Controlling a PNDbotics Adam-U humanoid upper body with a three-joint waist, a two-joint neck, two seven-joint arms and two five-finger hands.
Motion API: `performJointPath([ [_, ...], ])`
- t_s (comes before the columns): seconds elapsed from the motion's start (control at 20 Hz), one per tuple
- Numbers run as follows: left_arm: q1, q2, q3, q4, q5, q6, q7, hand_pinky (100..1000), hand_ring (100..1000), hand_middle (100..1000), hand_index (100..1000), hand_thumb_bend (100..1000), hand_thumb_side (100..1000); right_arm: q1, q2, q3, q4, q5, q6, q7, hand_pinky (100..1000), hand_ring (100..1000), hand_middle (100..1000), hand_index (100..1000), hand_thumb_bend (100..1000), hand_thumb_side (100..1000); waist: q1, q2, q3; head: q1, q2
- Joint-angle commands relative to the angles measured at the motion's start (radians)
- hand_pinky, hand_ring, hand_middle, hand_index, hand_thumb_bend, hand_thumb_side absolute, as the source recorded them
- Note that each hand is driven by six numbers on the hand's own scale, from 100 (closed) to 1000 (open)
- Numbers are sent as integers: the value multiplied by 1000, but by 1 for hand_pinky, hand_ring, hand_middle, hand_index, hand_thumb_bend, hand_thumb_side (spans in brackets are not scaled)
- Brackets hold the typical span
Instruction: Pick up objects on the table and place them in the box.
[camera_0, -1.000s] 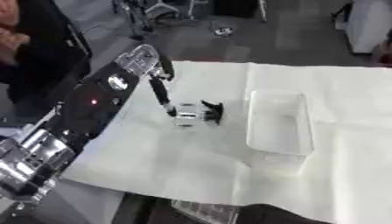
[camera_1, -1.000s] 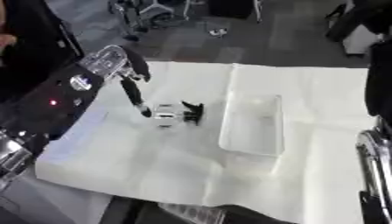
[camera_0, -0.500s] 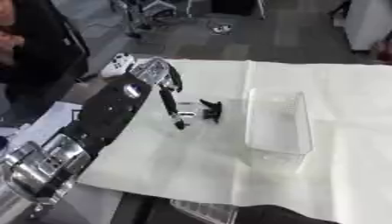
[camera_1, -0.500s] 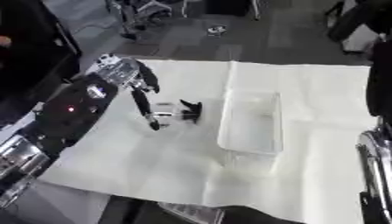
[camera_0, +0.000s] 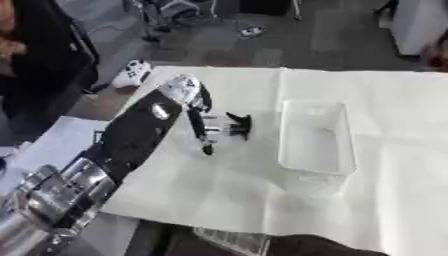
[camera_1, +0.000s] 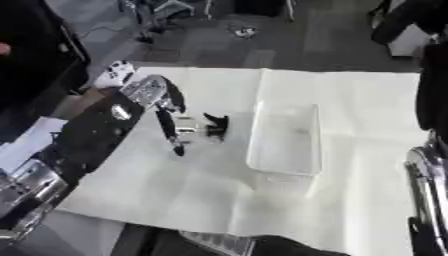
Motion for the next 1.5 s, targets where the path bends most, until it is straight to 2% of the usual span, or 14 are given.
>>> performJointPath([
  [0.05,-32,3,22,-11,-27,-164,-175,1000,1000,948,1000,892,1000,-20,6,1,-13,-6,-1,3,400,385,421,613,329,1000,-2,-7,0,16,-4],
  [0.55,-23,-29,74,51,-123,-88,-68,1000,1000,932,1000,704,1000,-29,17,4,-13,-9,-5,5,400,385,421,613,326,1000,-4,1,-11,32,-12],
  [0.95,-16,-34,111,101,-177,-43,18,1000,1000,912,991,567,920,-32,20,4,-13,-11,-6,6,400,385,421,613,327,1000,-6,5,-13,45,-11],
  [1.05,-13,-35,119,113,-190,-33,31,962,1000,901,983,498,874,-32,20,4,-13,-11,-6,6,400,385,421,613,327,1000,-6,5,-12,48,-11],
  [1.2,-7,-36,127,128,-209,-18,48,851,900,847,961,415,828,-32,19,4,-13,-11,-5,6,400,384,421,613,328,1000,-7,5,-11,51,-12],
  [1.25,-3,-36,129,133,-216,-14,55,839,891,838,958,420,830,-32,18,4,-13,-11,-5,6,400,384,421,613,329,1000,-7,5,-11,51,-12],
  [1.35,3,-38,133,145,-228,-9,64,883,941,865,970,492,872,-32,17,3,-13,-11,-4,6,400,384,420,613,330,1000,-8,5,-11,49,-14],
  [1.45,4,-38,140,159,-231,-10,53,962,1000,924,1000,728,998,-31,16,3,-13,-11,-4,6,400,384,420,613,332,1000,-9,5,-9,46,-14],
  [1.5,-1,-38,144,169,-234,-10,28,994,1000,947,1000,828,1000,-30,15,3,-13,-11,-3,6,400,384,420,613,334,1000,-10,5,-8,46,-13],
])
